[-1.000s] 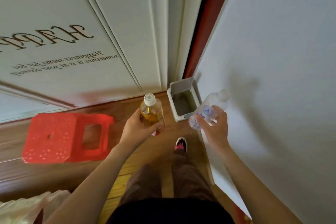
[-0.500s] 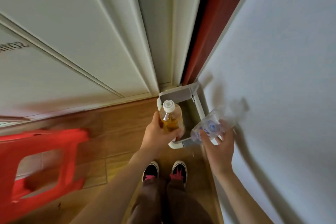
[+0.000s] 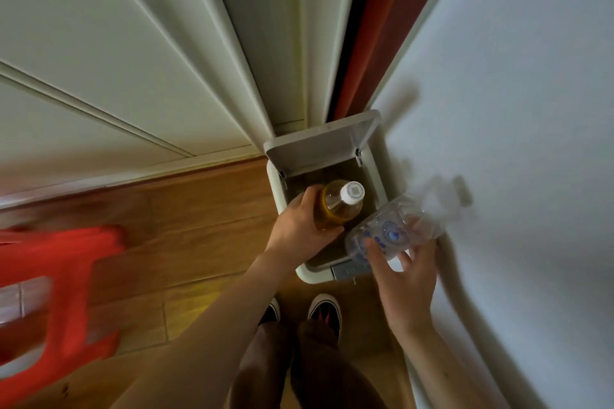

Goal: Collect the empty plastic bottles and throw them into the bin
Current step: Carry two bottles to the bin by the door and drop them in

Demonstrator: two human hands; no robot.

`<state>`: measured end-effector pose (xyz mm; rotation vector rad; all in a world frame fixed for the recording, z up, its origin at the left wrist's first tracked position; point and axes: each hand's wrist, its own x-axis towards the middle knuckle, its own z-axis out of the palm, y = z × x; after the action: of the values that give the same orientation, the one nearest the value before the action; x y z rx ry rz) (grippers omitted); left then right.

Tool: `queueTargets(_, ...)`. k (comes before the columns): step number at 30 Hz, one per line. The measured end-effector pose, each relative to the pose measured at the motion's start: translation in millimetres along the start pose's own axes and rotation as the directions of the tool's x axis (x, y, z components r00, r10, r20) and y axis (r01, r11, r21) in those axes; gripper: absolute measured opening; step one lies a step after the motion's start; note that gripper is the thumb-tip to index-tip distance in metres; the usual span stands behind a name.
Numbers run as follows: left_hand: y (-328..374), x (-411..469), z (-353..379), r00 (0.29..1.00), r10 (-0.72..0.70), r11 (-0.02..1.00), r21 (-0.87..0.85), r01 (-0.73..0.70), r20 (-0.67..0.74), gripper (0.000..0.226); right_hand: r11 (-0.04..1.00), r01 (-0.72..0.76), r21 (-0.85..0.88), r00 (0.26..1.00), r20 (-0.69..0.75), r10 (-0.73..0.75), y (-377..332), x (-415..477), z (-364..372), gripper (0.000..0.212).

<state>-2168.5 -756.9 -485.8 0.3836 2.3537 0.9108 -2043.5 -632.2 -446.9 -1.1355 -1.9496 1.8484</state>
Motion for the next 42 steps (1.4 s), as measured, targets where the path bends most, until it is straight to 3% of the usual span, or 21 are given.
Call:
queueTargets(3,0,-3,-6,0.999,0.003,0.999,-0.054,-0.005,-0.037,0.071,1.0,-0.021,-0.007,1.0,0.0,0.021,-4,-1,3,0.075)
queueTargets(7,-9,-14,-22,0.96,0.033,0.999,-0.02,-0.041,-0.279,0.052,0.998,-0.016,-0.064,1.0,-0.016,0.015,-10,-1,5,0.075)
queueTargets(10,-18,-22,-30,0.929,-0.045,0.999,0.0,0.048,-0.368,0.053,0.994,0.003,-0.108,1.0,-0.016,-0.005,-14,4,11,0.065)
queueTargets(15,-40,-12,-18,0.955,-0.257,0.959,-0.162,0.233,-0.146,0.047,0.983,0.027,-0.18,0.999,0.051,-0.018,3,25,35,0.062)
queueTargets(18,-45,-8,-3,0.956,-0.281,0.934,-0.252,0.252,-0.088,0.025,0.942,0.06,-0.33,0.997,0.07,-0.039,24,38,43,0.064)
queueTargets(25,-52,6,-7,0.967,-0.249,0.924,-0.311,0.221,-0.054,0.023,0.754,0.004,-0.657,0.983,0.14,0.116,45,53,57,0.067)
queueTargets(31,-56,16,-17,0.973,-0.23,0.937,-0.273,0.216,-0.019,0.028,0.718,-0.033,-0.695,0.994,0.05,0.094,46,53,68,0.076)
queueTargets(35,-45,2,-40,0.979,-0.202,0.968,-0.156,0.195,-0.03,0.043,0.704,0.073,-0.706,0.997,0.078,-0.025,19,40,61,0.059)
queueTargets(42,50,-77,-163,0.987,0.05,0.983,0.185,-0.021,-0.154,0.034,0.643,0.246,-0.725,0.969,0.174,-0.175,-130,-9,30,0.041)
